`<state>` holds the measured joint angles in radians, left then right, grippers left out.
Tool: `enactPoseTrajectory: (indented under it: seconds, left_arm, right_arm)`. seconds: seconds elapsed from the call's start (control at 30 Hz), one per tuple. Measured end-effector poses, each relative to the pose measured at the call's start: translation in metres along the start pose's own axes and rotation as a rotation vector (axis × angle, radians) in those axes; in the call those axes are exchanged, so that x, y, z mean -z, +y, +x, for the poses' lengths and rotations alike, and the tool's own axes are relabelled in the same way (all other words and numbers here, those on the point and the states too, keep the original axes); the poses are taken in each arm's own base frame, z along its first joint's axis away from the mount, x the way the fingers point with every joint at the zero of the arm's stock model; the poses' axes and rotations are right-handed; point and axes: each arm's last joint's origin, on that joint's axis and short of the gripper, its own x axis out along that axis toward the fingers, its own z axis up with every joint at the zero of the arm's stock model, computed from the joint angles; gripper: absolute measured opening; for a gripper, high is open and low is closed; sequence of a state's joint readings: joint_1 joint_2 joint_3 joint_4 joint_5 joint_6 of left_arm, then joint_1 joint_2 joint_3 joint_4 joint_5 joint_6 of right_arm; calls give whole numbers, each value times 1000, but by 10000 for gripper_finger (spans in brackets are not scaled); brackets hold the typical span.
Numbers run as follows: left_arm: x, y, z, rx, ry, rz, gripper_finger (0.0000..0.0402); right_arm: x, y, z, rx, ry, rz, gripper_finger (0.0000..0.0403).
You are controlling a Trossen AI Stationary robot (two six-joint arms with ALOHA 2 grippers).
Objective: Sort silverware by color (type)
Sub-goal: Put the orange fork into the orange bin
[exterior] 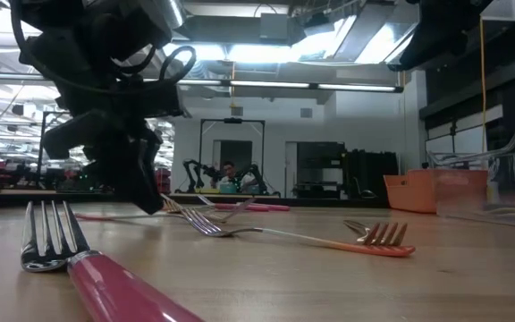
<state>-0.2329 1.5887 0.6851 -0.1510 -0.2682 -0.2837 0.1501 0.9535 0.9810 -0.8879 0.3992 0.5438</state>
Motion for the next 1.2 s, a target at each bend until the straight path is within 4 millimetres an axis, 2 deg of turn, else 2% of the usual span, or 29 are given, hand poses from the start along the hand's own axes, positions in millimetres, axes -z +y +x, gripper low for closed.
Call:
enactPoseTrajectory:
  seconds: [0.17,0.47,0.9,1.2]
  left_arm:
    - [-7,-2,-2,8,-28,-9,94]
    - [-9,-4,-2,72,-28,-11,94]
    - [-2,-7,14,58,21,-3,94]
    - [-4,-8,15,60,-1,-33,79]
  right_arm:
    - [0,0,0,0,0,0,76]
    - [0,0,0,0,0,0,76]
    - [0,0,0,1,2,-1,76]
    - [0,0,0,0,1,-1,76]
